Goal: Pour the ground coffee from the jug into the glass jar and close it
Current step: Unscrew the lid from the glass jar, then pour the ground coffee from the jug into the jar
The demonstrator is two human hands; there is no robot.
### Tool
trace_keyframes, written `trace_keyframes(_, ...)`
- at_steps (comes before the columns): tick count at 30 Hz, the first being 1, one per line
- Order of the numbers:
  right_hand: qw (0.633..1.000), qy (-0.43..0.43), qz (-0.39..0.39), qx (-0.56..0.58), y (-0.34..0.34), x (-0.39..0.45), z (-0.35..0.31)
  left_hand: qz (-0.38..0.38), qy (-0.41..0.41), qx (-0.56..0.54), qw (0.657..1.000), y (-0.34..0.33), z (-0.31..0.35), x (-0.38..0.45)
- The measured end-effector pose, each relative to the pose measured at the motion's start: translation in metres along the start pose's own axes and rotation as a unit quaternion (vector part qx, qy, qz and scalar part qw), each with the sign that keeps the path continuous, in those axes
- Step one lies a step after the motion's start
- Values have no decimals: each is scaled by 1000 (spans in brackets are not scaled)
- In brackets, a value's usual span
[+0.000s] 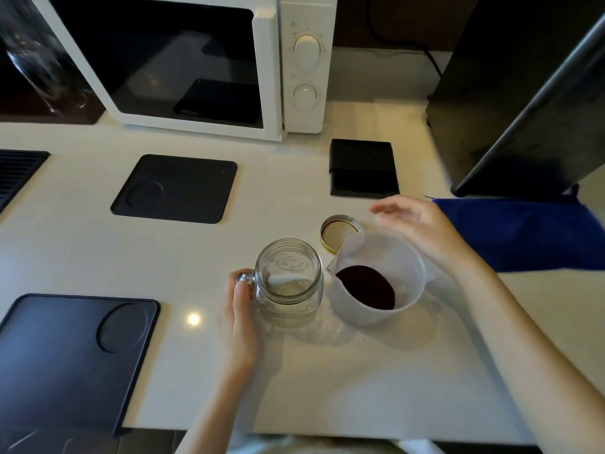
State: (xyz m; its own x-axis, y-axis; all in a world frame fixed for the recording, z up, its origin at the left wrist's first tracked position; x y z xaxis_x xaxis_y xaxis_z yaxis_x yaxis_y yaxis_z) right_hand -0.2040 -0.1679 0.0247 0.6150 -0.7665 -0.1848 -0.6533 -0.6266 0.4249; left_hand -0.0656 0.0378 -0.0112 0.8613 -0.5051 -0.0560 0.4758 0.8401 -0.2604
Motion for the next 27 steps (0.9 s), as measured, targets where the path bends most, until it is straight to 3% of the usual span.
trace_keyframes(2,992,-11,90,91,4,-24,1,1,-5,1,1000,0,0,-1)
trace_keyframes(6,935,-54,245,252,-13,-63,19,-9,-39,22,999,3,-1,1)
trace_keyframes(10,899,-140,253,328,-42,-75,36,-6,-48,71,996,16,-10,13)
trace_keyframes(15,883,-158,301,325,-54,-73,28,-16,-112,124,986,8,-1,23)
trace_keyframes(19,905,-31,325,273,-29,-66,0,2,-90,113,990,3,0,29)
trace_keyframes(23,941,99,268,180,-12,-69,-20,-3,-77,94,993,3,0,32)
trace_keyframes(27,975,117,184,42,-29,-71,-21,-4,-75,97,992,3,-2,31)
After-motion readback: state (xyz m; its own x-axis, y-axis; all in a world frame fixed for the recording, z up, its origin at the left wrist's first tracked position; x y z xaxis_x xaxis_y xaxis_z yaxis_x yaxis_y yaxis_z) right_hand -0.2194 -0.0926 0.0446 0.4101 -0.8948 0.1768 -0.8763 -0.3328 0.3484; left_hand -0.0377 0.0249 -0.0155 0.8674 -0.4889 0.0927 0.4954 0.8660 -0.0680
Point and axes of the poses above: each hand's wrist, its own x-axis towards the middle knuckle, its own y-axis out of the back of the hand, z = x × y, the point moved 2 cm from there along x, towards the middle knuckle, and after that the axes turned 7 degrees about -y, right-handed, at the moved point
